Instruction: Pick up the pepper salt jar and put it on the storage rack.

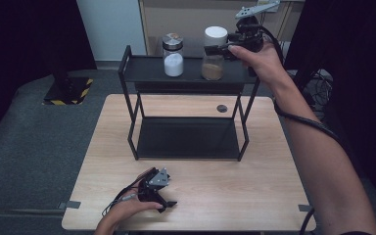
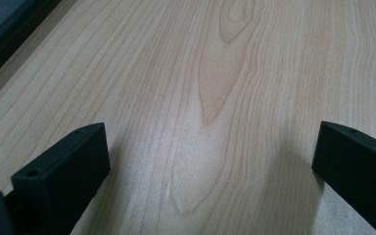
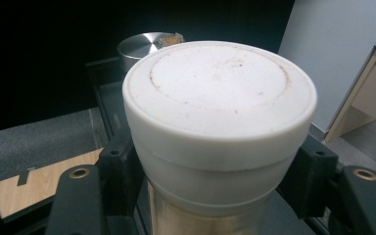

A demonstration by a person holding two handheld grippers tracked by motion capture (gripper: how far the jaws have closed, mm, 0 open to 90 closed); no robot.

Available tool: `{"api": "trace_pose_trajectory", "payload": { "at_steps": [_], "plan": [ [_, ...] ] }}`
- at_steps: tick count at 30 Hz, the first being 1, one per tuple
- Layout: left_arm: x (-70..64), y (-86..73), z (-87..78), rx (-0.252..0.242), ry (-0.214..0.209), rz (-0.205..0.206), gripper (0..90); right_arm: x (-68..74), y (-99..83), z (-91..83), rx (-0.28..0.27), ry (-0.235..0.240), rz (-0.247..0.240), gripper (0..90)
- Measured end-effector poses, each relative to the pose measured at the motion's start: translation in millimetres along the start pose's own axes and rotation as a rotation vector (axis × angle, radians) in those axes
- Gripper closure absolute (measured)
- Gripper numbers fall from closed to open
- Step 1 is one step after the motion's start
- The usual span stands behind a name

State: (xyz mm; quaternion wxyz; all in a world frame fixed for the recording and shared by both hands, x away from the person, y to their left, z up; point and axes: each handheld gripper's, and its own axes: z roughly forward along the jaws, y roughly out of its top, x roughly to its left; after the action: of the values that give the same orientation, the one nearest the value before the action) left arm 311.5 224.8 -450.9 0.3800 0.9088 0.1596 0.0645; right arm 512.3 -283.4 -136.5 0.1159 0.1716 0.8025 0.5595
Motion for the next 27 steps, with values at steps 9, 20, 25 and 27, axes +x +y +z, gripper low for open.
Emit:
{"api": "trace_pose_trajectory", "payload": {
  "at_steps": [9,20,25,27],
  "plan": [
    [0.0,0.1,0.0,0.001,0.000,0.001,0.0,-0.3,-3.8,-1.6,-0.008,0.003,0.003,35.8],
    [-0.1,0.1,-0.1,0.000,0.000,0.000,0.0,0.7,-1.9,-1.4,0.002,0.000,0.011,33.0],
    [-0.2,0.1,-0.1,0.001,0.001,0.000,0.0,0.9,-1.3,-2.0,0.013,-0.006,0.017,27.4],
    [-0.2,0.1,-0.1,0.001,0.001,0.000,0.0,2.4,-0.3,-3.1,0.020,-0.012,0.016,24.5]
  ]
}}
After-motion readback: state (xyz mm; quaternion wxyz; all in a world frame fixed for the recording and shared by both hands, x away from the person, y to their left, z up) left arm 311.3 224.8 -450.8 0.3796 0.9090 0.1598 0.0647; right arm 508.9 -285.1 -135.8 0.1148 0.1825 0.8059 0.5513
